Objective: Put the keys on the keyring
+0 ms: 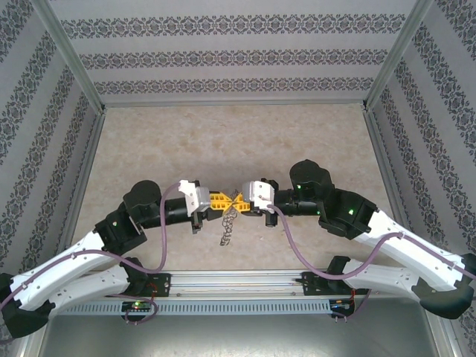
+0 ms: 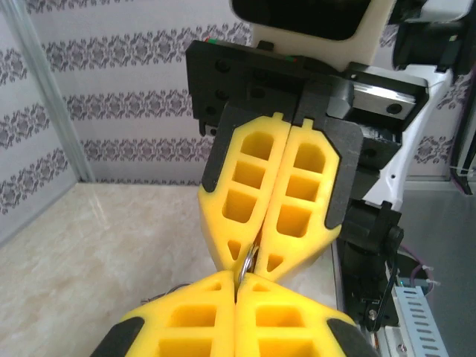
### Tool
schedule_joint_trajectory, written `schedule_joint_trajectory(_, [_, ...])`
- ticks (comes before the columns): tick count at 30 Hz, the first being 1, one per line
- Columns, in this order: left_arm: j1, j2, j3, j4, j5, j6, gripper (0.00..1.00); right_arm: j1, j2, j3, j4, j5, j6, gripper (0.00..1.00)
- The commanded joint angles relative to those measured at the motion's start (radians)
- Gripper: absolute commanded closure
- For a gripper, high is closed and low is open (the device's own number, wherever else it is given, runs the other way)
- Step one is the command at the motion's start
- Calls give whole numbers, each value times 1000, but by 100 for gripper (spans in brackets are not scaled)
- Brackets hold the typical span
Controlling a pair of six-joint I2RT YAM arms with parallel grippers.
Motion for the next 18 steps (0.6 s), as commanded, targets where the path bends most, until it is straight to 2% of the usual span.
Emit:
schedule_joint_trajectory(1, [-11, 53, 118, -152, -101, 57, 87, -5, 35, 29, -74, 69, -33, 100])
schedule_joint_trajectory(8, [-13, 155, 201, -296, -134, 91, 84, 1, 100, 86, -127, 122, -52, 100])
schedule_joint_trajectory(9, [-13, 156, 199, -295, -132, 92, 86, 2, 109, 97, -138, 128, -55, 100])
schedule_joint_trajectory(11, [-14, 154, 198, -295, -123, 97, 100, 2, 121, 106, -146, 133, -56, 100])
schedule_joint_trajectory(15, [-14, 108, 159, -238, -93, 90, 100, 5, 114, 96, -139, 120, -52, 100])
schedule_joint_trajectory(18, [-14, 56, 114, -167, -74, 75, 100, 4, 82, 62, -104, 79, -38, 88])
